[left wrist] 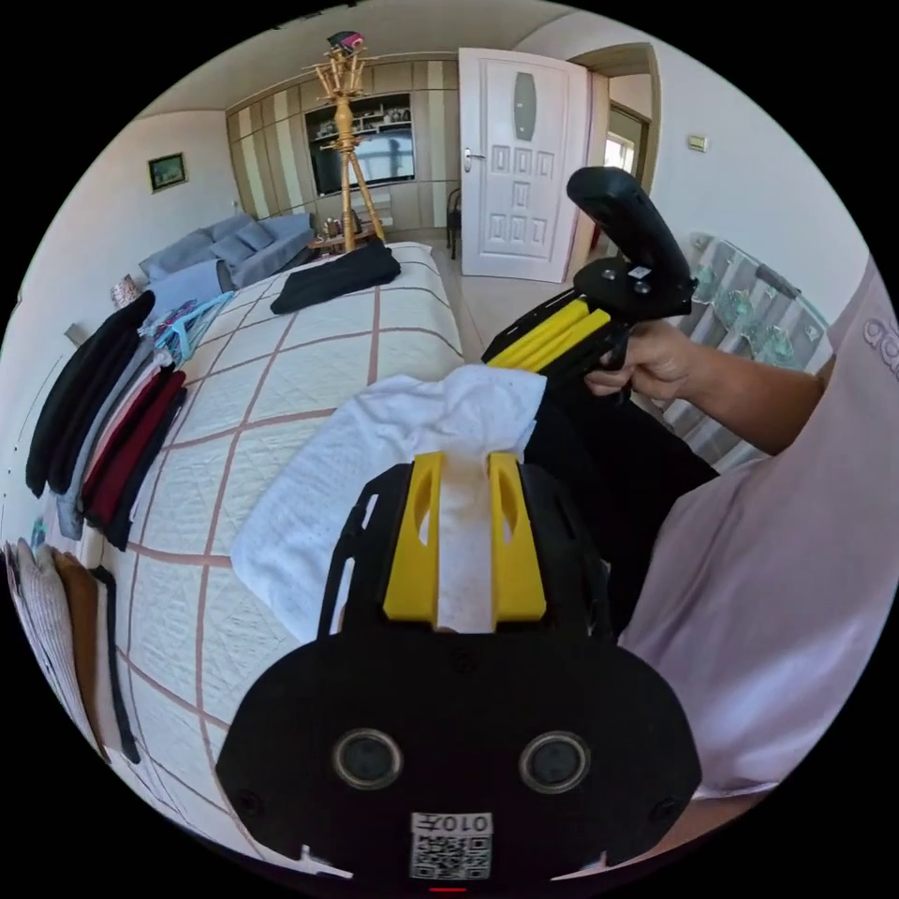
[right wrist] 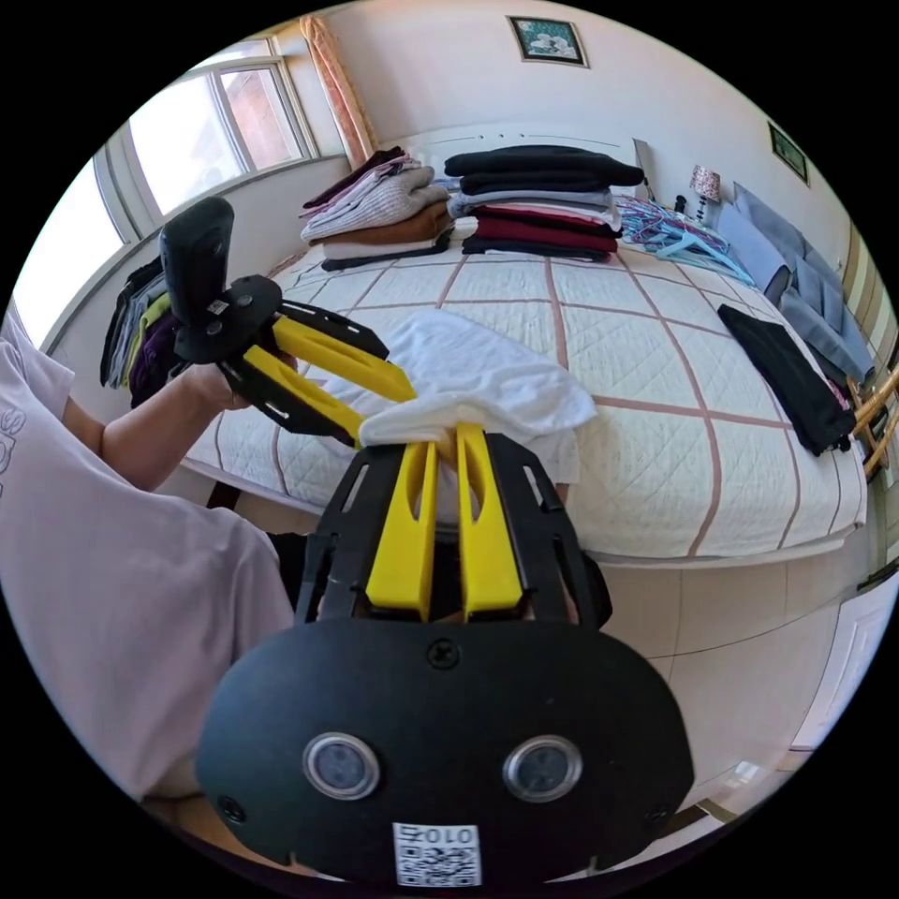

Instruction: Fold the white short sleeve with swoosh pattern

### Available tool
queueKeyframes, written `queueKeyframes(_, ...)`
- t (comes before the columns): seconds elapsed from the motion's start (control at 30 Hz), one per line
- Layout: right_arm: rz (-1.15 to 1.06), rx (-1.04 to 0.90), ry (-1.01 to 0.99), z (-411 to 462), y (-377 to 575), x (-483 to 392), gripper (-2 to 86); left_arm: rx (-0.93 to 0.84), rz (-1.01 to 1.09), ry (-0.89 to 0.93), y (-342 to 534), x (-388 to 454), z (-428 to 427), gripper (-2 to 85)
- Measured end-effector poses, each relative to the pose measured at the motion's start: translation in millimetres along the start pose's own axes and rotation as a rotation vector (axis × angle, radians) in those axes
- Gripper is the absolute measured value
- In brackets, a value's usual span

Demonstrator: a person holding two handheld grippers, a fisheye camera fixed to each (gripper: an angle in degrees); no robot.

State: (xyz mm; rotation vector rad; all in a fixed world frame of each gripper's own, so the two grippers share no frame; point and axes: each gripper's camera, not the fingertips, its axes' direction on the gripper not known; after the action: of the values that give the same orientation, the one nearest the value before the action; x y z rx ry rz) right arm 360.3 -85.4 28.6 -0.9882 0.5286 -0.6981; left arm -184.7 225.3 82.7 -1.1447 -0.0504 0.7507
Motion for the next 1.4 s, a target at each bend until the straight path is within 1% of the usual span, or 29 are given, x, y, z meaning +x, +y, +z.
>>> queueKeyframes(0.07, -0.002, 0.004, 0.026, -1.4, -3.0, -4.7, 5.7, 0.017, -0.042, -0.009, 1.4, -10.2, -7.4, 3.4)
queueKeyframes(0.13, 0.027, 0.031, 0.030, -4.4, -5.0, -4.3, 6.4, 0.061, -0.097, 0.024, 6.1, -27.9, -20.4, 2.5)
queueKeyframes(0.23, 0.061, 0.047, -0.006, -5.3, -9.3, 1.6, 7.0, 0.166, -0.256, 0.140, 23.4, -75.5, -49.1, 1.5)
queueKeyframes(0.3, 0.066, 0.033, -0.014, -3.1, -13.7, 2.9, 7.0, 0.299, -0.426, 0.211, 49.8, -119.7, -78.2, 1.1)
queueKeyframes(0.33, 0.063, 0.027, -0.016, -1.5, -16.3, 2.3, 6.9, 0.342, -0.472, 0.223, 58.7, -130.4, -86.3, 1.0)
queueKeyframes(0.37, 0.061, 0.025, -0.017, -0.8, -17.4, 1.6, 6.8, 0.438, -0.576, 0.237, 80.1, -151.2, -103.1, 0.9)
queueKeyframes(0.4, 0.059, 0.019, -0.018, 1.0, -19.5, 0.0, 6.7, 0.549, -0.692, 0.219, 107.2, -168.4, -121.3, 1.0)
queueKeyframes(0.43, 0.059, 0.011, -0.014, 2.9, -21.0, -1.6, 6.6, 0.608, -0.755, 0.194, 122.9, -175.0, -130.9, 1.0)
queueKeyframes(0.47, 0.058, 0.005, -0.011, 4.0, -21.5, -2.2, 6.6, 0.714, -0.874, 0.111, 155.5, -182.6, -150.0, 1.2)
queueKeyframes(0.5, 0.059, -0.006, -0.009, 6.0, -21.9, -2.7, 6.6, 0.773, -0.970, -0.004, 185.0, -184.7, -167.8, 1.4)
queueKeyframes(0.53, 0.066, -0.015, -0.009, 8.0, -21.8, -1.6, 6.6, 0.772, -1.016, -0.072, 197.9, -184.8, -175.6, 1.6)
queueKeyframes(0.57, 0.071, -0.019, -0.011, 8.9, -21.6, -0.6, 6.6, 0.702, -1.126, -0.214, 219.9, -185.2, -187.5, 2.0)
queueKeyframes(0.6, 0.082, -0.026, -0.015, 10.9, -21.3, 2.4, 6.6, 0.568, -1.241, -0.334, 236.9, -187.6, -194.0, 2.6)
queueKeyframes(0.63, 0.095, -0.040, -0.015, 13.4, -21.4, 6.6, 6.6, 0.501, -1.278, -0.374, 243.8, -189.0, -195.8, 2.9)
queueKeyframes(0.67, 0.100, -0.049, -0.012, 14.7, -21.5, 8.9, 6.7, 0.397, -1.322, -0.400, 255.3, -191.4, -197.6, 3.4)
queueKeyframes(0.7, 0.111, -0.070, 0.001, 17.0, -22.0, 13.9, 6.8, 0.362, -1.336, -0.389, 264.5, -190.4, -199.0, 3.8)
queueKeyframes(0.83, 0.156, -0.167, 0.040, 25.6, -23.4, 36.1, 8.4, 0.341, -1.338, -0.410, 269.0, -178.6, -199.9, 4.7)
queueKeyframes(0.97, 0.196, -0.249, 0.029, 30.0, -23.0, 55.9, 9.1, 0.303, -1.209, -0.373, 242.4, -179.6, -188.3, 5.2)
queueKeyframes(1.03, 0.204, -0.285, 0.068, 25.0, -18.7, 64.5, 8.0, 0.266, -1.142, -0.359, 226.9, -182.7, -180.7, 5.3)
queueKeyframes(1.1, 0.225, -0.274, 0.098, 15.9, -13.3, 71.4, 7.5, 0.238, -1.073, -0.342, 208.3, -185.1, -171.6, 5.4)
queueKeyframes(1.2, 0.277, -0.096, -0.034, -5.5, -18.3, 81.0, 7.7, 0.245, -1.023, -0.274, 191.0, -185.7, -157.8, 5.6)
queueKeyframes(1.23, 0.284, -0.039, -0.056, -7.7, -24.8, 81.7, 8.0, 0.252, -1.018, -0.258, 188.1, -185.0, -155.1, 5.6)
queueKeyframes(1.27, 0.284, -0.023, -0.055, -6.3, -28.4, 81.6, 8.1, 0.267, -1.009, -0.225, 182.6, -182.7, -150.3, 5.7)
queueKeyframes(1.3, 0.278, -0.020, -0.044, 2.0, -35.2, 80.8, 8.3, 0.284, -0.998, -0.199, 177.0, -178.4, -147.0, 5.8)
queueKeyframes(1.37, 0.260, -0.084, -0.043, 25.1, -42.5, 79.9, 8.0, 0.306, -0.970, -0.182, 169.0, -168.4, -145.4, 6.1)
queueKeyframes(1.4, 0.244, -0.150, -0.059, 41.9, -43.9, 79.1, 7.0, 0.306, -0.942, -0.179, 164.5, -160.7, -145.8, 6.3)
